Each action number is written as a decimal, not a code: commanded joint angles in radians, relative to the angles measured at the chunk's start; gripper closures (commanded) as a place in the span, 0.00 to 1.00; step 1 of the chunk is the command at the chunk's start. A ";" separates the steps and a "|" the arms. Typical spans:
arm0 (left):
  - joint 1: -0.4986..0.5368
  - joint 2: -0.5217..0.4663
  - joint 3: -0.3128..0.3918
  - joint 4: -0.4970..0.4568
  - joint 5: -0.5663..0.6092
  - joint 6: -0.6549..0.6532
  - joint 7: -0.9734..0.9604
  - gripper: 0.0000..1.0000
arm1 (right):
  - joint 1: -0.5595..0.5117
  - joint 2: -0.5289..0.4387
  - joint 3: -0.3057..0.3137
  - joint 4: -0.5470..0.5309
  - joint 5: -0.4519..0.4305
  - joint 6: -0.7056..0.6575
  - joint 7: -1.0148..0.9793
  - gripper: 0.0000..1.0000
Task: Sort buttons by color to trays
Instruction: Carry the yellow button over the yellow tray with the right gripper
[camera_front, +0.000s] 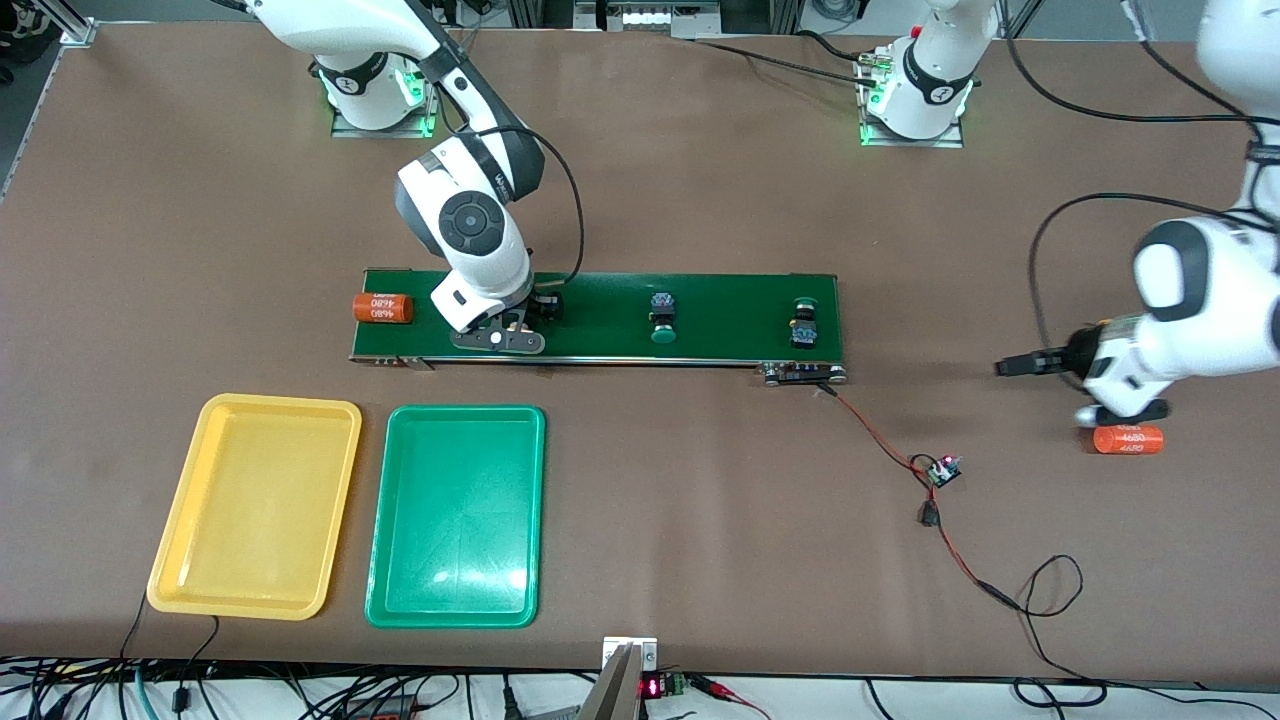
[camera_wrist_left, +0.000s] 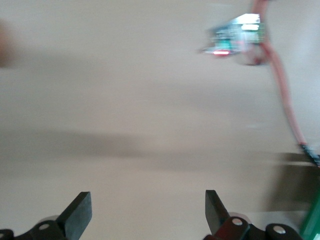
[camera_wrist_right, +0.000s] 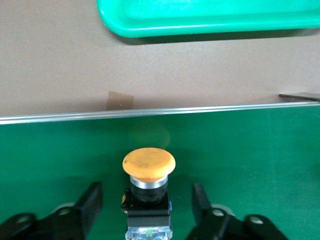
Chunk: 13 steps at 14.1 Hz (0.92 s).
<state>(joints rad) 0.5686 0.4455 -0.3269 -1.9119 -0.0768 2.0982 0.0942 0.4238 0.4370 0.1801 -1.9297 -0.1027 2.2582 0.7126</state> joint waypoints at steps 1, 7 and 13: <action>0.105 0.084 -0.020 0.056 0.011 -0.017 0.087 0.00 | -0.017 0.008 -0.002 0.021 -0.015 -0.020 -0.027 0.61; 0.114 0.090 -0.020 0.094 0.133 -0.018 0.165 0.00 | -0.034 0.002 -0.008 0.024 -0.015 -0.034 -0.042 0.80; 0.084 0.110 -0.021 0.163 0.336 -0.017 0.249 0.00 | -0.040 -0.113 -0.077 0.075 -0.002 -0.224 -0.249 0.80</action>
<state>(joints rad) 0.6770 0.5326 -0.3463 -1.8022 0.1792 2.0991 0.3087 0.3962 0.3957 0.1178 -1.8549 -0.1027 2.0942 0.5385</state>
